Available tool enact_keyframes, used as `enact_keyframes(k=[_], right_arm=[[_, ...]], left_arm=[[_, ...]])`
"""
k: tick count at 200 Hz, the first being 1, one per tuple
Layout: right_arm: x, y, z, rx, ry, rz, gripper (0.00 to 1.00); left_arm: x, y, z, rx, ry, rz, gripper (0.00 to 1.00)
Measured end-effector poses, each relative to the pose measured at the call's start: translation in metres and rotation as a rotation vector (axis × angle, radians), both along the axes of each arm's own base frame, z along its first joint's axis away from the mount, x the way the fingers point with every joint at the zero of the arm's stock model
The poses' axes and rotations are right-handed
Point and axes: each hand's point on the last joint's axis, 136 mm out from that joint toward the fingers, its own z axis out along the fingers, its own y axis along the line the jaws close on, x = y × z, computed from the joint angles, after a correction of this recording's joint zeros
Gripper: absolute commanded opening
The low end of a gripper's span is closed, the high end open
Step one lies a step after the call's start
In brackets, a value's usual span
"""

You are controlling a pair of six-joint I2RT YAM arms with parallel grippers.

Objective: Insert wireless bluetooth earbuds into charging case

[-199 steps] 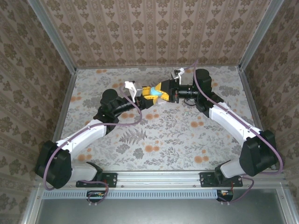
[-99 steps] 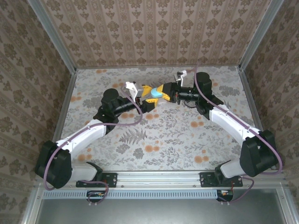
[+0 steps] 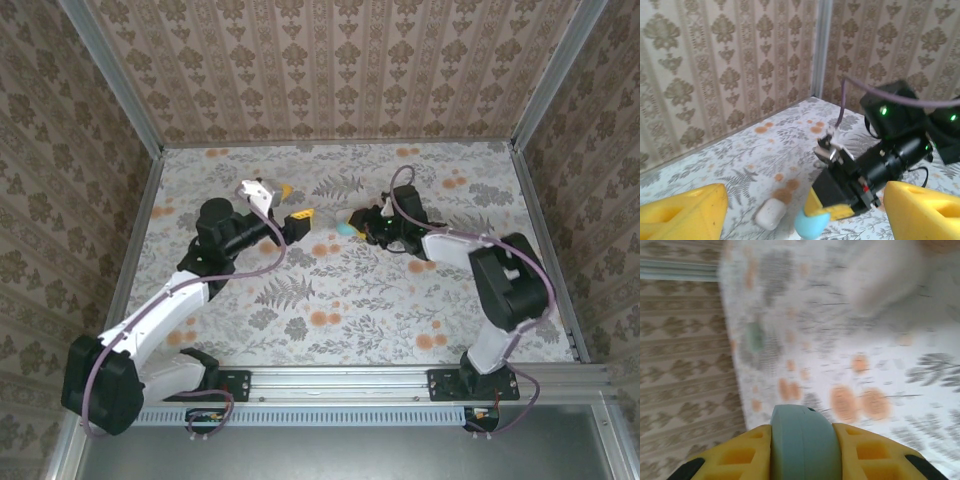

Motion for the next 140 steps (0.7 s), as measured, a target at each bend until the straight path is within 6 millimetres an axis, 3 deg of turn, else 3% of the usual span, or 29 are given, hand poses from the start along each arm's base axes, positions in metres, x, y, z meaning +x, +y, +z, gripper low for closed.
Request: enact_keyframes(k=[27,69,112,140], right_arm=[[0.005,0.013,-0.034,-0.054,0.053,0.031,0.23],[0.017,0.029,-0.038,-0.094,0.020,0.069,0.24],[0.021,0.025,-0.052,-0.147,0.034,0.059,0.28],[0.023,0.022,-0.054,-0.172,0.031,0.060,0.38]], left_arm=[[0.015,0.021,-0.006,0.002,0.097,0.085,0.79],[0.028,0.042,-0.011,-0.027,0.209,0.166,0.78],[0.031,0.049,-0.022,-0.024,0.284,0.194,0.78],[0.034,0.048,-0.024,-0.015,0.305,0.197,0.78]])
